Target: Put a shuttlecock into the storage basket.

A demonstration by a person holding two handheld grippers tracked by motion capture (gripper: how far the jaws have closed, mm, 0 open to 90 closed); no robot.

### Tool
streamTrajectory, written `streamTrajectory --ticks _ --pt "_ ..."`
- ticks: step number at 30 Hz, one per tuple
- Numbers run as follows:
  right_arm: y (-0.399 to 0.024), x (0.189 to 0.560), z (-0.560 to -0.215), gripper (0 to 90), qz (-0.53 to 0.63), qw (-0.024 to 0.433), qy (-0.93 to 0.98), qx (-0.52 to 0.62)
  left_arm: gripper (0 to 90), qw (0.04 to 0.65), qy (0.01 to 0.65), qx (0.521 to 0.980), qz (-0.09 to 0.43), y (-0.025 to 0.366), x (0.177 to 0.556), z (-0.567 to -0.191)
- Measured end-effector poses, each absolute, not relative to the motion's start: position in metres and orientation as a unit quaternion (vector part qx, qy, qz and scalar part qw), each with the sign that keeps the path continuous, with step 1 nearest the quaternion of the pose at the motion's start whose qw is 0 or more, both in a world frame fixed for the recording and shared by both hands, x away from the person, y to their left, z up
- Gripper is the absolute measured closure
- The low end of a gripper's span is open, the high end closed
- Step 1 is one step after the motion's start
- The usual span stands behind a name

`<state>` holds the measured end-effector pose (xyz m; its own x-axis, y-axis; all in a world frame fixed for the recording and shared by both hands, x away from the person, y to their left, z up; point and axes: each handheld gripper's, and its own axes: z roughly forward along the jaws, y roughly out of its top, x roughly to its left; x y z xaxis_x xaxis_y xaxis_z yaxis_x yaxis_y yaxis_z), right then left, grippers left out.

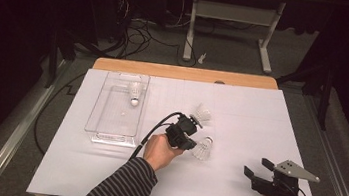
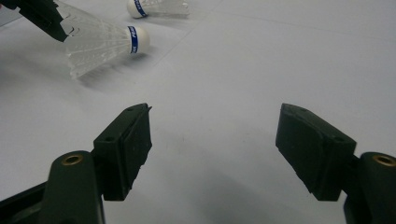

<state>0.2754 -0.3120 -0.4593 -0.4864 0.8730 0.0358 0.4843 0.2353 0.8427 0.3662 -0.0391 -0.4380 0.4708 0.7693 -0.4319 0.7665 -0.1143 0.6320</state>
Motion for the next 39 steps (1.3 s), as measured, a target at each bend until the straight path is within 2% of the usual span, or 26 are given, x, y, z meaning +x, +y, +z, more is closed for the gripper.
streamTrajectory --ticks 39 --pt "-0.312 0.276 -0.459 27.4 0.423 0.229 0.751 0.453 89.7 0.433 0.506 0.746 0.001 -0.01 0.348 -0.425"
